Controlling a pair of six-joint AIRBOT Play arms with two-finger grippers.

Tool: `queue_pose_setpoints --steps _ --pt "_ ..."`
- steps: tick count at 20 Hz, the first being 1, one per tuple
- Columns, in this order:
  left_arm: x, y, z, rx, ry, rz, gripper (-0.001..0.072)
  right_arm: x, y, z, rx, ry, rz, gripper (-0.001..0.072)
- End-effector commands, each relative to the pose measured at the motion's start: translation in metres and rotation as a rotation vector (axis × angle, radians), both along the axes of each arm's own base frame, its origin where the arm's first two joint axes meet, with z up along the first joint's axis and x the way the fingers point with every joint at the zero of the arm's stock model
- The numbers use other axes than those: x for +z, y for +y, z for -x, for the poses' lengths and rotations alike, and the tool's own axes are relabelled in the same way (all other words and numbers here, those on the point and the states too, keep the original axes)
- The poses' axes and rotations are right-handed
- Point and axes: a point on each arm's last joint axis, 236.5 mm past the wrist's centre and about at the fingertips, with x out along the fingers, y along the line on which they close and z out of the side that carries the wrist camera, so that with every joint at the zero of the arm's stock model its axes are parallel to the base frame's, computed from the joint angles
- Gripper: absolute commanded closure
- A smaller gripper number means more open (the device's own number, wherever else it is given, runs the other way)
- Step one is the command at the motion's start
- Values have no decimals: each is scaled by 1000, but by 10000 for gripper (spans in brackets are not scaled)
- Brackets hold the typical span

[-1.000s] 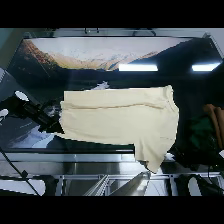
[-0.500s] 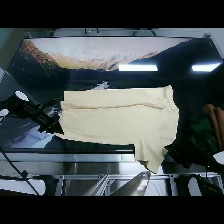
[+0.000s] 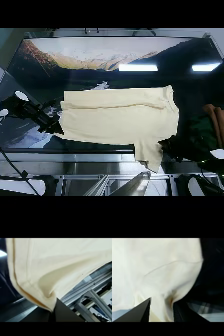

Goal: Fold the shirts.

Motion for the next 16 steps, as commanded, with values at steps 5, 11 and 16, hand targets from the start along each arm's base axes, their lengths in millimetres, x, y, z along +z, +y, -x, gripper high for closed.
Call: queue_pose_setpoints --steps 5,11,16 --pt "6 -1 7 -15 30 17 694 68 43 -12 141 -174 -257 694" --pt "22 -16 8 -29 26 130 686 85 27 -41 119 -261 -181 695" --pt "59 -15 -31 210 -91 374 687 82 -17 -95 3 -307 -41 695"
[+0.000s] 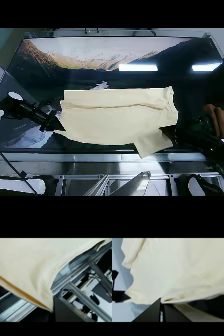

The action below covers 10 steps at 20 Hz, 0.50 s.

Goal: Fold the shirts.

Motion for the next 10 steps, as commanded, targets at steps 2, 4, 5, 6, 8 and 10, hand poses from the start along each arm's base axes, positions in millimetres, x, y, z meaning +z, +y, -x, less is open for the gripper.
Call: queue_pose_setpoints --steps 2,4,5,6,8,10 --pt "24 19 -26 197 -61 140 687 0 -30 -56 -74 -46 20 695" --pt "32 30 -39 273 -96 180 686 6 -38 -91 -97 -88 -45 695" --pt "37 35 -50 298 -117 198 687 8 -43 -107 -101 -105 -70 695" --pt "40 38 -63 314 -140 211 687 8 -47 -122 -101 -115 -93 695" --pt "43 37 -93 323 -182 231 687 2 -51 -148 -89 -124 -109 695" --pt "33 28 -122 286 -204 205 687 -10 -49 -170 -62 -123 -91 694"
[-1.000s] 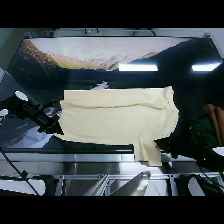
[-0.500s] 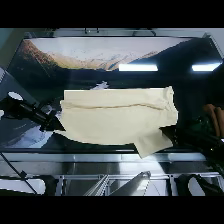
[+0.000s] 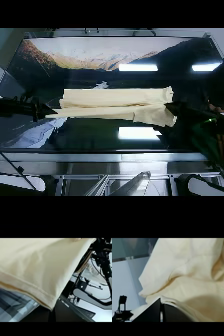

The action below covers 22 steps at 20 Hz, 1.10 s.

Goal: Fold the shirts.

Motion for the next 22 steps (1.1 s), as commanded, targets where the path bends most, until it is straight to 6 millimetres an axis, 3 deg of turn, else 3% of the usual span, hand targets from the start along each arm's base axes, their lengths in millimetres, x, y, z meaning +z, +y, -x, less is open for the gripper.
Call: queue_pose_setpoints --steps 1,6,10,11,12,13,14,15,17,18,19,21,22 --pt "-7 -10 -52 -4 -53 -5 687 -14 -2 -49 11 -31 -9 694" --pt "-30 -30 -106 -66 -70 -44 696 -14 -17 -108 -16 -101 5 694" --pt "-54 -36 -116 -119 -19 -69 693 -36 -14 -105 13 -62 6 692" --pt "-56 -34 -117 -124 -5 -73 686 -44 -12 -100 39 -47 23 620" --pt "-54 -33 -119 -125 -2 -74 463 -48 -10 -94 68 -40 39 433" --pt "-49 -30 -124 -120 -21 -81 280 -44 -9 -89 96 -47 27 368" --pt "-43 -24 -131 -108 -47 -93 75 -34 -11 -86 128 -83 21 368" --pt "-35 -15 -139 -79 -61 -110 -8 -22 -17 -85 146 -114 21 368" --pt "-16 3 -154 -25 -99 -135 -8 -7 -44 -82 162 -151 91 364" --pt "-6 7 -160 2 -125 -134 -8 -7 -62 -80 154 -132 143 230" --pt "2 8 -166 35 -149 -133 -8 -14 -78 -78 138 -95 195 123" --pt "18 3 -177 112 -185 -103 -6 -36 -102 -72 108 4 275 88" --pt "23 -2 -179 121 -202 -93 45 -44 -106 -70 113 19 305 88"
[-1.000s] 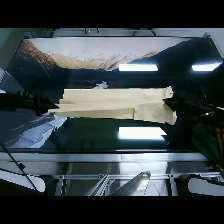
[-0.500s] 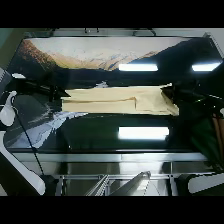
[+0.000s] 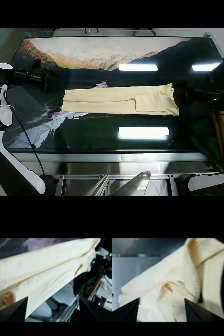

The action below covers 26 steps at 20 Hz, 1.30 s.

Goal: Fold the shirts.

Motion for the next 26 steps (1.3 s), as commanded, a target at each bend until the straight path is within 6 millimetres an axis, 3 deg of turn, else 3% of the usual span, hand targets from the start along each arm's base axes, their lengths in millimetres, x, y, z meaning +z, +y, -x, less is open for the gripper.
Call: queue_pose_setpoints --steps 1,3,8,9,12,14,15,19,26 --pt "23 -8 -15 67 -73 35 227 -26 -29 12 -12 88 118 88" --pt "25 -29 -6 -4 -81 47 717 -37 -24 13 -4 114 102 88" --pt "19 -101 10 -175 -98 25 705 -57 17 15 79 157 79 90" --pt "13 -115 13 -202 -99 -3 705 -60 30 13 105 160 74 129" --pt "-21 -150 19 -288 -120 -174 705 -52 73 6 160 140 32 160" --pt "-39 -174 23 -336 -146 -277 705 -47 96 4 197 124 22 654" --pt "-49 -184 23 -360 -177 -342 705 -45 103 3 213 117 26 696" --pt "-84 -209 14 -406 -291 -601 703 -26 108 5 268 87 -3 695" --pt "-112 -270 59 -629 -266 -609 695 19 95 16 299 35 -44 696"
